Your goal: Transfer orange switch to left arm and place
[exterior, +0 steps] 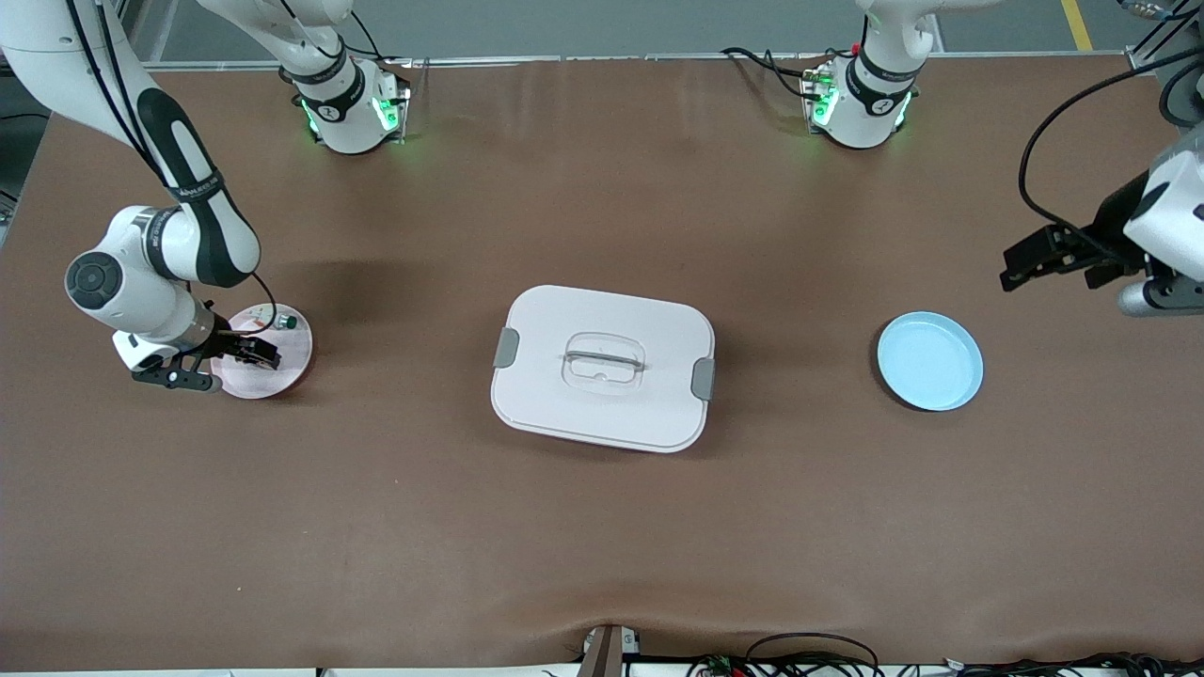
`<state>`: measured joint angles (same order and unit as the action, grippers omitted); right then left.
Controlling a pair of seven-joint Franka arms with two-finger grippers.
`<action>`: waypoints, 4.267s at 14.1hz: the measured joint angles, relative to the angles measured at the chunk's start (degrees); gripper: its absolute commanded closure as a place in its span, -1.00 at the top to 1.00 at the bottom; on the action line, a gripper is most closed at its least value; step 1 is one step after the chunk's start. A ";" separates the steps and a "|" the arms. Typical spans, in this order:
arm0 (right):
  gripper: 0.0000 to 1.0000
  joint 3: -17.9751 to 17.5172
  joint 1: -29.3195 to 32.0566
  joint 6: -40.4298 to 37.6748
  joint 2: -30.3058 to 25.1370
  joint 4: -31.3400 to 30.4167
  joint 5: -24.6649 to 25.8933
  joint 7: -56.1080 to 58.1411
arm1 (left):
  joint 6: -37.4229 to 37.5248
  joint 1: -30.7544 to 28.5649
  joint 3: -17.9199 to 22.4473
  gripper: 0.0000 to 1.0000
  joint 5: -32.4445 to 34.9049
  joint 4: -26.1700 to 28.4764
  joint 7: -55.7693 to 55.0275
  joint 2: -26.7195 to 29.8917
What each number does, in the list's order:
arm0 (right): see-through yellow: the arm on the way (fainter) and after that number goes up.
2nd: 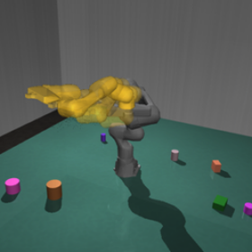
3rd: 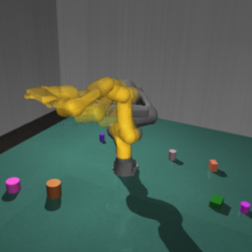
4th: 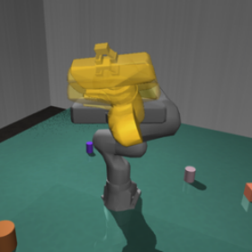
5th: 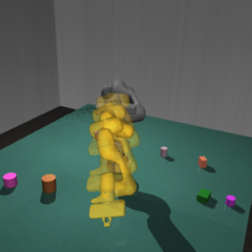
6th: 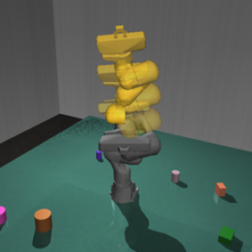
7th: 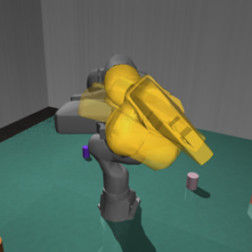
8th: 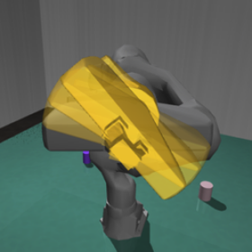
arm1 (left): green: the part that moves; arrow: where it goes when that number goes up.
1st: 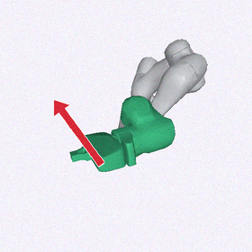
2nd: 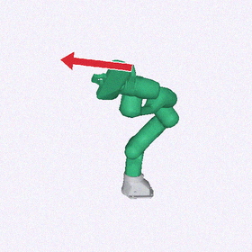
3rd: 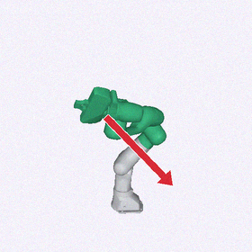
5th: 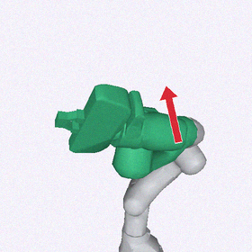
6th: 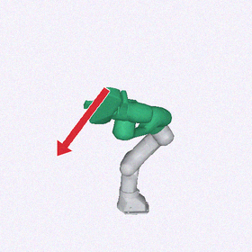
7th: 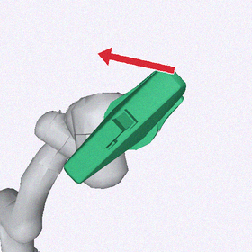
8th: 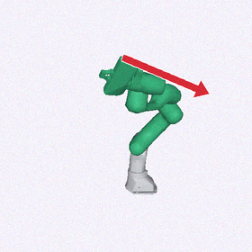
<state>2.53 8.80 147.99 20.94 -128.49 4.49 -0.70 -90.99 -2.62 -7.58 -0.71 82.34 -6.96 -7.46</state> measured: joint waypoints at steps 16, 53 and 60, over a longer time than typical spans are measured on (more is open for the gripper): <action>0.31 -0.16 -0.29 2.04 1.48 -0.49 0.00 0.03 | -12.78 -0.87 0.34 1.00 0.00 -0.09 0.02 -4.88; -1.00 -1.10 -22.07 -39.44 -4.89 30.19 -18.10 -46.06 | 7.54 -1.26 -0.50 1.00 -35.58 -0.56 -4.91 4.03; -1.00 -1.10 -30.70 -40.08 -0.85 40.43 -26.12 -65.79 | -5.82 8.07 -0.81 1.00 -46.22 0.23 -5.45 -0.72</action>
<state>1.43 -21.90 107.90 20.08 -88.06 -21.63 -66.49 -96.81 5.45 -8.39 -46.94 82.57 -12.41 -8.18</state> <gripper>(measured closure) 0.278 0.000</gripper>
